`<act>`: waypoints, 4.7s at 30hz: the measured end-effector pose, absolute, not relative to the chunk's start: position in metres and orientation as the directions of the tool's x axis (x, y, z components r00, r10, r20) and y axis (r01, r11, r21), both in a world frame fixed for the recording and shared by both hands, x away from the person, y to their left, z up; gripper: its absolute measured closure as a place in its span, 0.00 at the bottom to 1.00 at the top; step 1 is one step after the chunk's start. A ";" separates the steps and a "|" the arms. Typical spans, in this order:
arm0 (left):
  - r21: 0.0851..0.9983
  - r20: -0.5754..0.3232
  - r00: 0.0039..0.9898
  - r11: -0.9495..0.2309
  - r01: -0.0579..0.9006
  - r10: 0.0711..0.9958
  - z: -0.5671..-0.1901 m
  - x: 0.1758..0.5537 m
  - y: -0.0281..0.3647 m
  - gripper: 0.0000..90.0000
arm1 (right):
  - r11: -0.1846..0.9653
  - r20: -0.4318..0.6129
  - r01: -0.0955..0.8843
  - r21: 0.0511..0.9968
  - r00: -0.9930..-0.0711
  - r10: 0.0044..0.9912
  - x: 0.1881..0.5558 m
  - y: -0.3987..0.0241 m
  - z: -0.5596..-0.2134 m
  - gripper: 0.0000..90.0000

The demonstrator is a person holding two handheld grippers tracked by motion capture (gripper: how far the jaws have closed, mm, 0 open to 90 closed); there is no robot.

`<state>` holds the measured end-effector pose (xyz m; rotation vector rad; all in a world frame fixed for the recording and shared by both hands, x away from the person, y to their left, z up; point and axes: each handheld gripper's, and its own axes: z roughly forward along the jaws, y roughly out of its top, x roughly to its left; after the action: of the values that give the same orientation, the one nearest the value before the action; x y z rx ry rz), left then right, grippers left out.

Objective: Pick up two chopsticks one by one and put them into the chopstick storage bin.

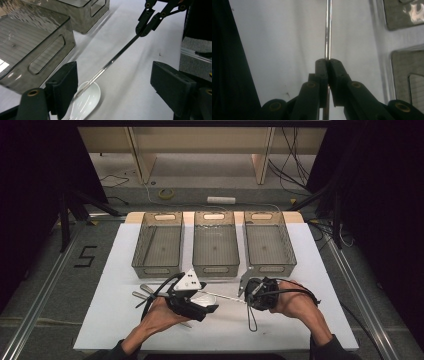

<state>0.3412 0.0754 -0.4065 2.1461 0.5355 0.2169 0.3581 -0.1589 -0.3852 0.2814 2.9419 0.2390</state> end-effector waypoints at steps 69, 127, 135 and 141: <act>0.680 0.022 0.901 -0.666 0.305 0.434 -0.408 0.372 0.068 0.95 | 0.761 -0.141 0.323 0.562 -0.870 0.473 0.367 -0.194 -0.384 0.46; 0.797 -0.162 0.458 -0.158 0.583 0.874 -0.386 0.470 0.209 0.95 | 0.244 0.144 0.431 0.869 -0.692 0.708 0.315 -0.239 -0.435 0.25; 0.789 -0.183 0.394 -0.104 0.606 0.901 -0.397 0.491 0.216 0.95 | 0.254 0.134 0.421 0.871 -0.700 0.701 0.309 -0.239 -0.434 0.25; 0.779 -0.172 0.358 -0.096 0.620 0.918 -0.401 0.503 0.218 0.95 | 0.267 0.123 0.410 0.872 -0.712 0.692 0.306 -0.236 -0.433 0.24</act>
<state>0.5029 0.2178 -0.4014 1.8091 1.3526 0.4624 0.3060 -0.2361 -0.4329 1.0147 2.2587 1.4206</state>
